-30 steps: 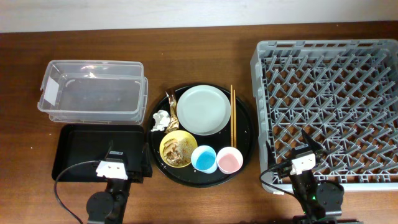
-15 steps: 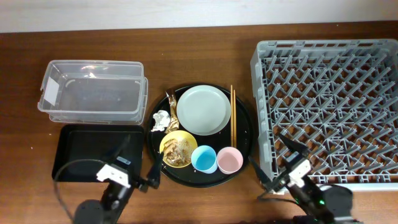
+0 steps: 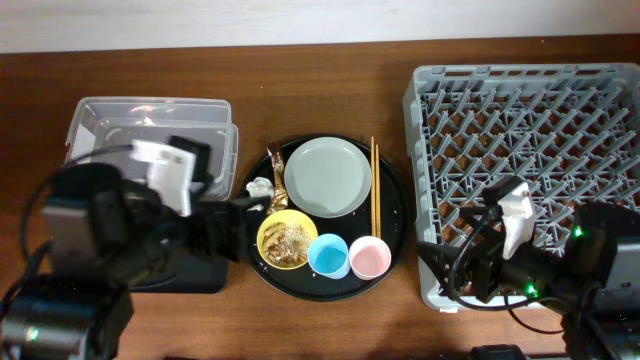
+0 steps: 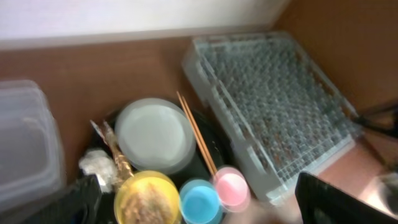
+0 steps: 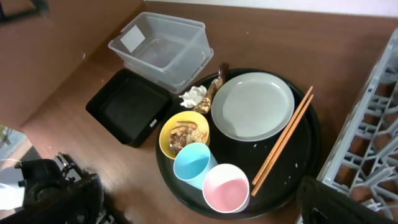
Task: Sort waste into correct bins and load items into the dishwasher rack
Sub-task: 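Grasp the blue cup with the left gripper and lift it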
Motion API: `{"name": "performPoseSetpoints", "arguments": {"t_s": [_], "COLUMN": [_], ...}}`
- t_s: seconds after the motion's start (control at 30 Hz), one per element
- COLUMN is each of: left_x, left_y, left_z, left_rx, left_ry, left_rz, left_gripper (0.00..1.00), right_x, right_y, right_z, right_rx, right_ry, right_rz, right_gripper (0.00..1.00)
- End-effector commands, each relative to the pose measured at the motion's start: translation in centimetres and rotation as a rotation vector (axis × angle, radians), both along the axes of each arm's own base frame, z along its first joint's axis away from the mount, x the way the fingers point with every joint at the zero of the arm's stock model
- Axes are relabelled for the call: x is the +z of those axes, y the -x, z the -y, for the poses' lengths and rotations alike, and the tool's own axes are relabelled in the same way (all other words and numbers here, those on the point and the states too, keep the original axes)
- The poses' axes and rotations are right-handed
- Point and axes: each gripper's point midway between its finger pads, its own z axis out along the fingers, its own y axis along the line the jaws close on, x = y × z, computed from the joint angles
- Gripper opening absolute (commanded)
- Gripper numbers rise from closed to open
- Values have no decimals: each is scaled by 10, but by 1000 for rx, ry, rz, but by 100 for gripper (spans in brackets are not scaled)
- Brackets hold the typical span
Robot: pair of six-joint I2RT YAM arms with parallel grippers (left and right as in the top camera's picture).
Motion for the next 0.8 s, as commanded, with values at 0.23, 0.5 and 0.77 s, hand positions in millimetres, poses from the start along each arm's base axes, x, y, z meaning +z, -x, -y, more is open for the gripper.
{"name": "performPoseSetpoints", "arguments": {"t_s": [0.23, 0.5, 0.77], "left_x": [-209, -286, -299], "left_y": [23, -18, -3], "left_z": [75, 97, 97], "left_rx": [-87, -46, -85], "left_ry": [-610, -744, -735], "left_rz": [-608, -633, -701], "left_gripper": [72, 45, 27], "right_x": [-32, -41, -42], "right_y": [-14, -6, -5], "right_z": [68, 68, 68], "right_rx": [-610, -605, -605], "right_ry": [-23, 1, 2], "right_rz": [-293, -338, -341], "right_gripper": [98, 98, 98]}}
